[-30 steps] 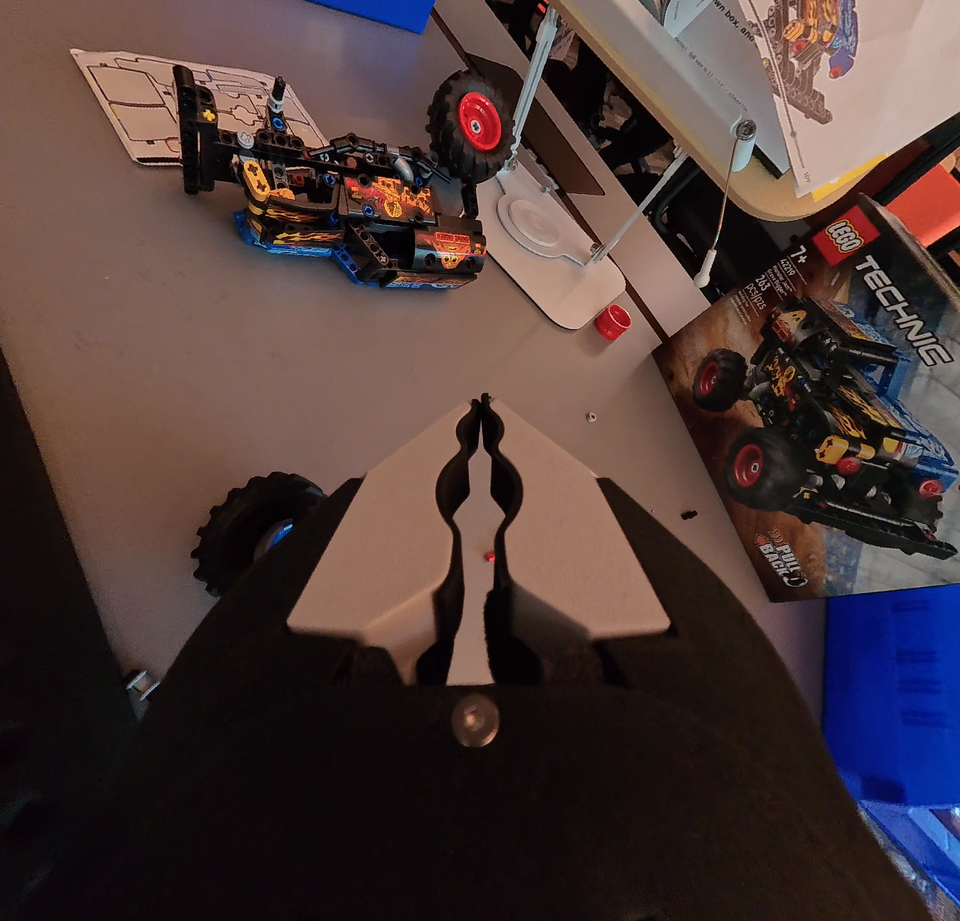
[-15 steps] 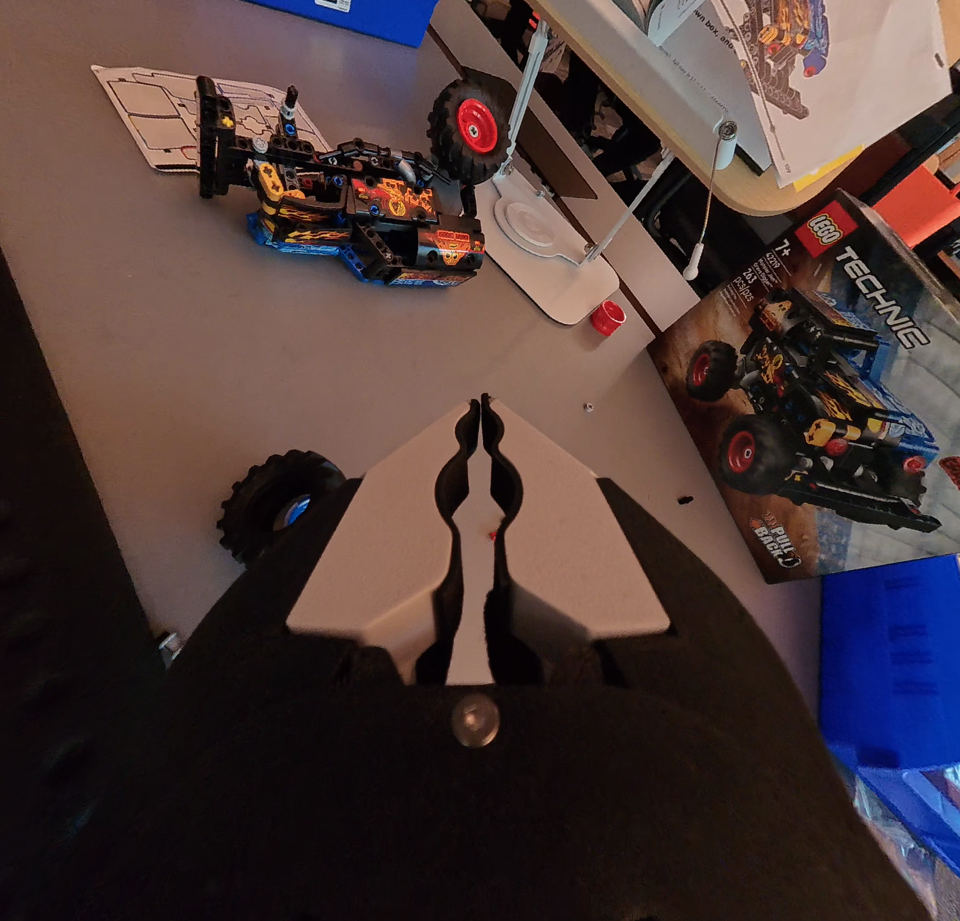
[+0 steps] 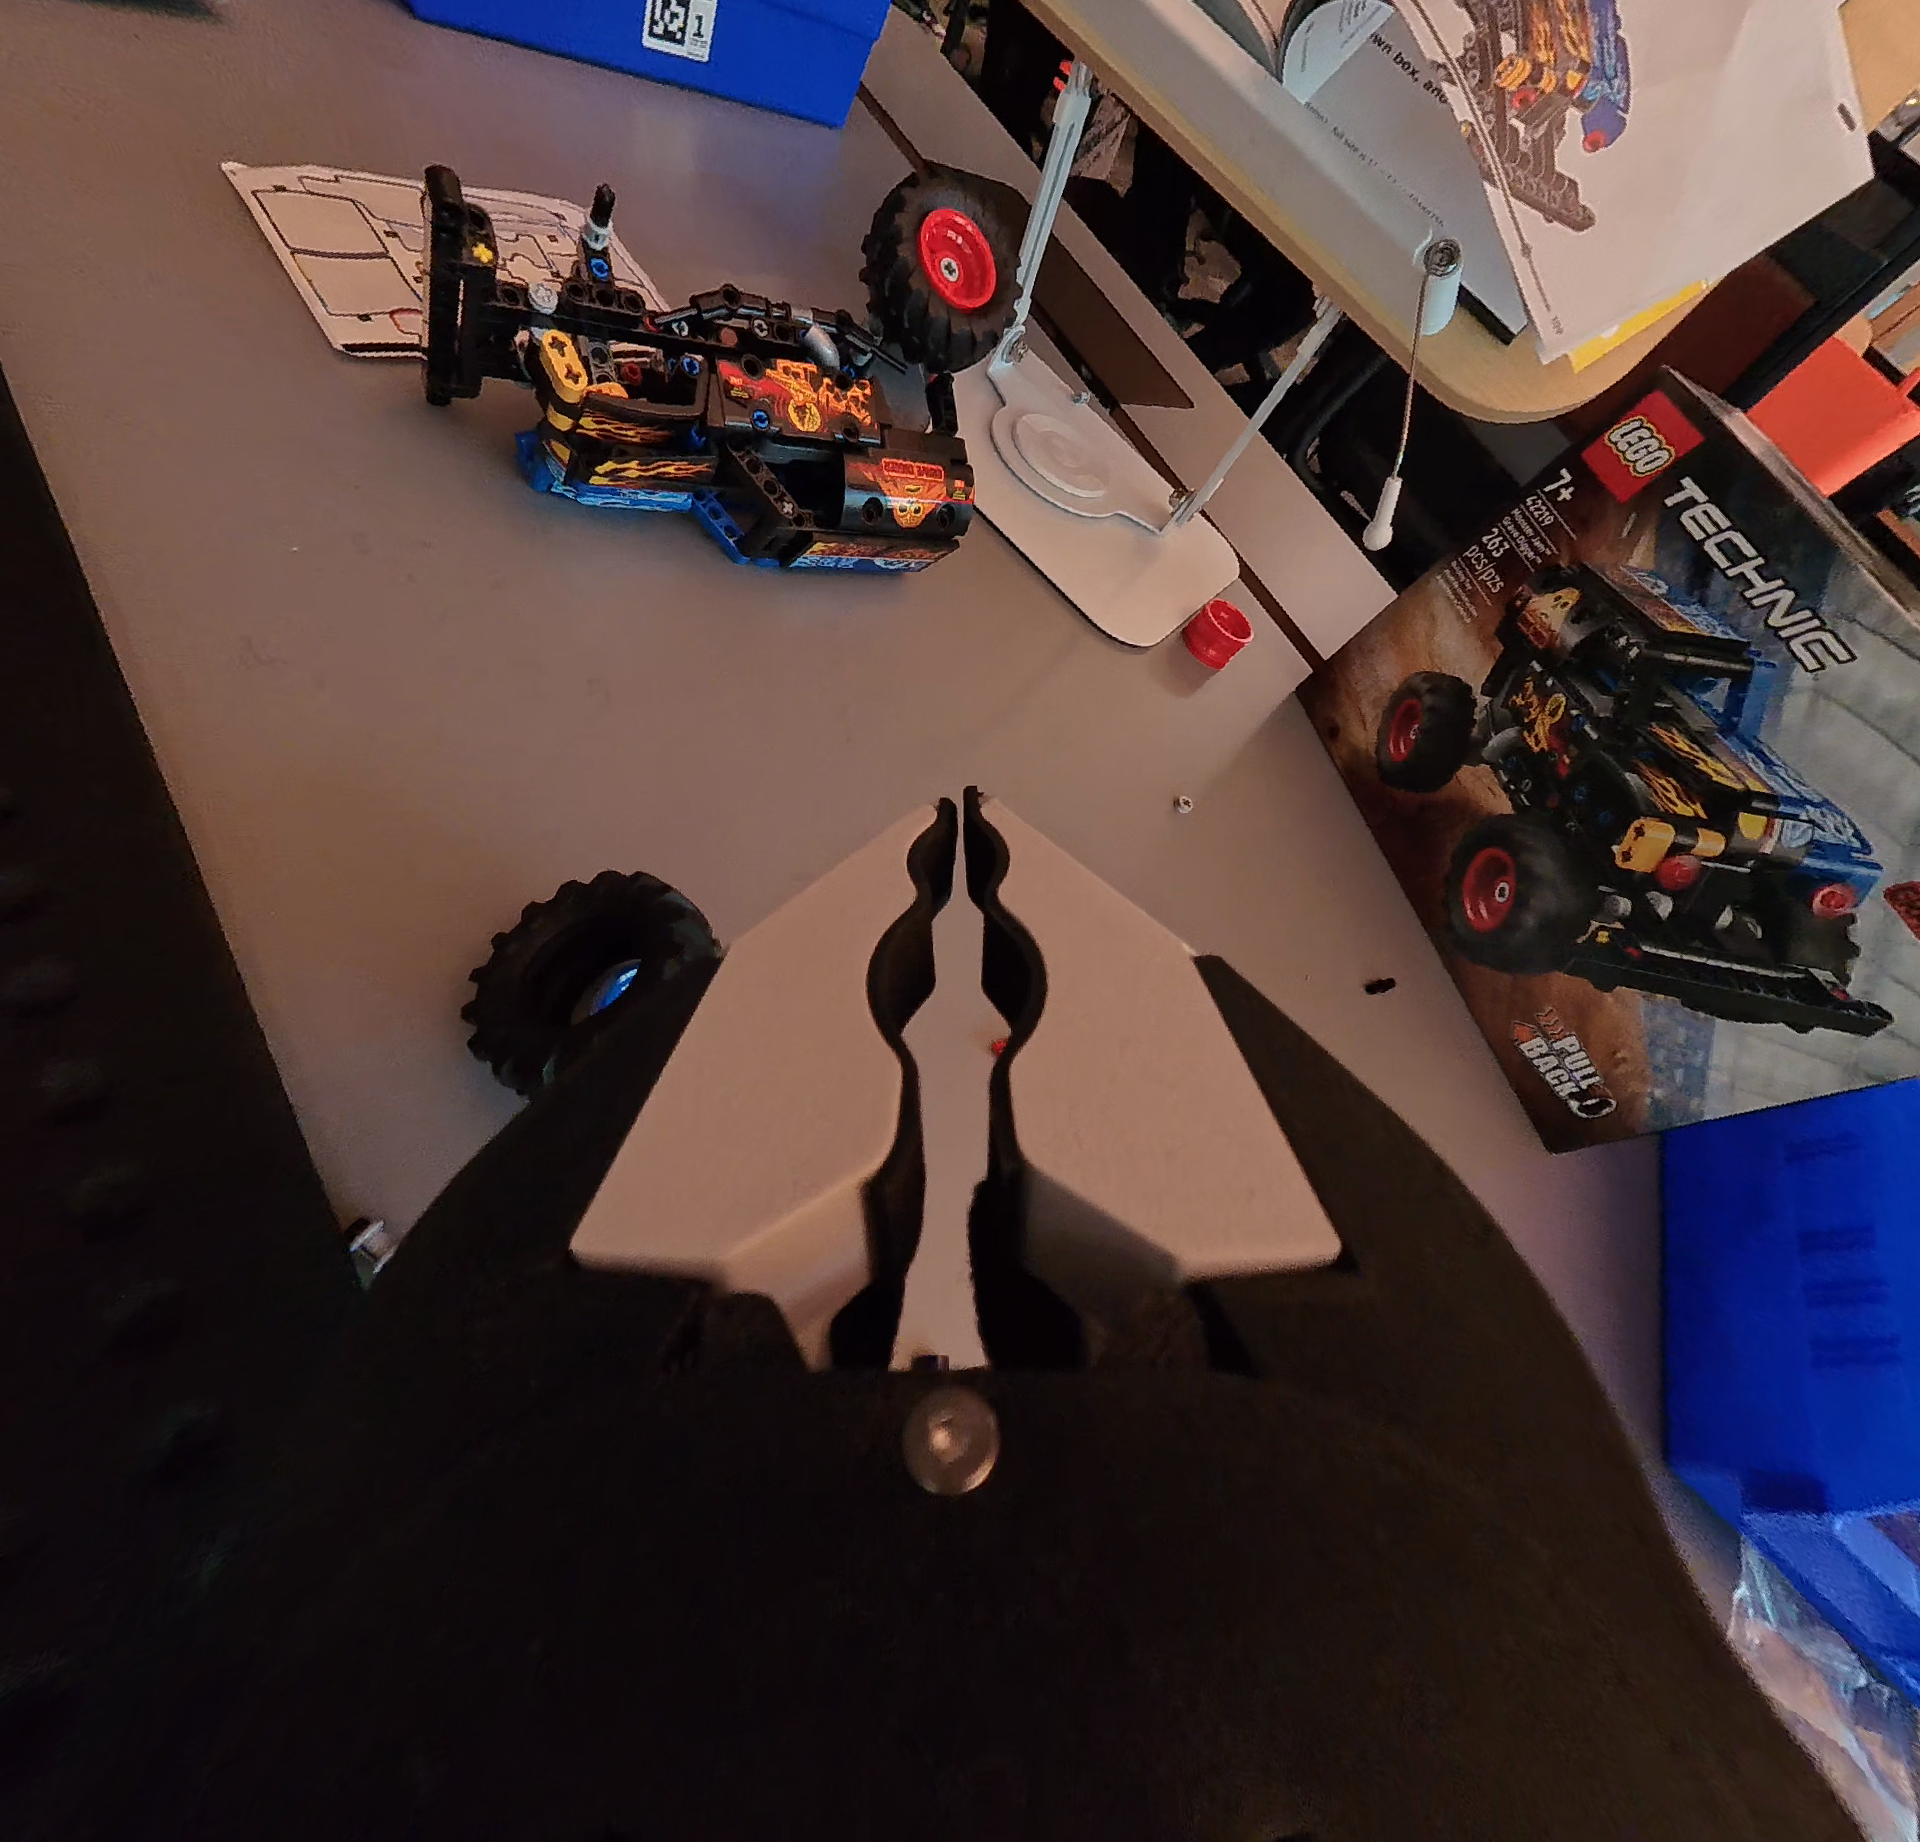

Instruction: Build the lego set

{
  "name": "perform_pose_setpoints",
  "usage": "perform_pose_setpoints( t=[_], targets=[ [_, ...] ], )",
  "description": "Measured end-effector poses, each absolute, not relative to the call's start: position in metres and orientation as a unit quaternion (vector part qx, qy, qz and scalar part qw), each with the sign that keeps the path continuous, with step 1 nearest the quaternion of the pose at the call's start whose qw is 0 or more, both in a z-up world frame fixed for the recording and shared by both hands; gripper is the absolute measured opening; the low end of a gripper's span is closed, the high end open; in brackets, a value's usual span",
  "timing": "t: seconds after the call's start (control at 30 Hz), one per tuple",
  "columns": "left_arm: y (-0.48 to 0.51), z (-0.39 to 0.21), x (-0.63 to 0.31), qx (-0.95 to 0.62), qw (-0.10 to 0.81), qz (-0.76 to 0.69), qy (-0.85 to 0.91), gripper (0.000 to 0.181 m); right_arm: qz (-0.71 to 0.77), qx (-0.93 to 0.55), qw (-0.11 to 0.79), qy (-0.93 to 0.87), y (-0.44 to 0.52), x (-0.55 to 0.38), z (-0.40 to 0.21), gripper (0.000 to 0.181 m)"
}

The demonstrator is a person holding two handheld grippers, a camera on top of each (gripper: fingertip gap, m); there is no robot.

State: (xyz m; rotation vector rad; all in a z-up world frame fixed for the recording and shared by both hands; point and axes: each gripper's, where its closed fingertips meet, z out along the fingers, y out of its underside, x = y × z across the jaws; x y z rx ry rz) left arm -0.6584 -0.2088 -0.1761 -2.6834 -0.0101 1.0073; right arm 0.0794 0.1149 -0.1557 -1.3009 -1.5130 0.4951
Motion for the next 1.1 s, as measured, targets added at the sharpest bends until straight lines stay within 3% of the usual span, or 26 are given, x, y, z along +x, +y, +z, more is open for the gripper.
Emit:
perform_pose_setpoints(
  t=[0.1, 0.2, 0.27, 0.33, 0.43, 0.77, 1.1],
  targets=[
    [-0.227, -0.205, -0.645, -0.920, 0.051, 0.379, 0.089, 0.100, 0.211, -0.543, 0.520, -0.625, 0.116, 0.084, -0.156, 0.000],
    [-0.234, -0.221, -0.642, -0.885, 0.023, 0.439, 0.155, 0.096, 0.217, -0.543, 0.522, -0.621, 0.118, 0.085, -0.157, 0.000],
    [-0.228, -0.223, -0.642, -0.845, 0.017, 0.492, 0.206, 0.073, 0.218, -0.540, 0.524, -0.621, 0.118, 0.084, -0.157, 0.000],
    [-0.219, -0.225, -0.636, -0.822, 0.037, 0.517, 0.236, 0.028, 0.217, -0.538, 0.527, -0.621, 0.119, 0.084, -0.155, 0.000],
    [-0.210, -0.205, -0.644, -0.786, 0.061, 0.574, 0.222, 0.001, 0.215, -0.541, 0.527, -0.619, 0.121, 0.085, -0.155, 0.000],
    [-0.203, -0.073, -0.697, -0.691, 0.109, 0.695, 0.163, 0.000, 0.200, -0.557, 0.519, -0.616, 0.130, 0.083, -0.163, 0.000],
    [-0.231, 0.073, -0.753, -0.641, 0.250, 0.726, -0.023, 0.000, 0.180, -0.583, 0.503, -0.612, 0.144, 0.083, -0.175, 0.000]
  ],
)
